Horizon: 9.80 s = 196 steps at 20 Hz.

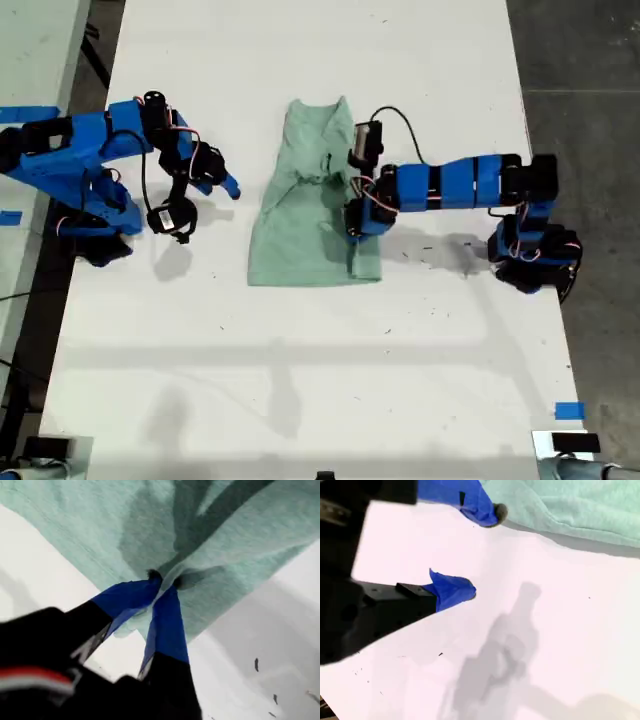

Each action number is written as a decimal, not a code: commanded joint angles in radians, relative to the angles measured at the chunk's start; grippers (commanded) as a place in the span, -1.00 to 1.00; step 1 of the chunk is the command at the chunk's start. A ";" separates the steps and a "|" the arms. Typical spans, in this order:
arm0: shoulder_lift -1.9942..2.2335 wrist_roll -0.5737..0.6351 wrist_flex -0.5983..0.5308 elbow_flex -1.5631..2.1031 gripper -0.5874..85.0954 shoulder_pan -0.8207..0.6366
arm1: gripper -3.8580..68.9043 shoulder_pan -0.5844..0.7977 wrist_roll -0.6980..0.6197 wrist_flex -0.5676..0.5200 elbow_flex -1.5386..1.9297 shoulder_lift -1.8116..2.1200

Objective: Fold tshirt

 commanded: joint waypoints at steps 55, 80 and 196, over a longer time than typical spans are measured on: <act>-0.851 -0.112 -0.187 -0.856 -0.99 0.199 | 0.14 -0.095 0.101 0.255 0.196 0.525; -0.153 -0.135 0.158 -0.347 -0.42 0.137 | 0.10 -0.069 0.160 0.288 0.551 0.976; 1.335 -0.179 0.014 1.095 -0.86 0.005 | -0.50 -0.114 -0.167 0.057 1.494 2.066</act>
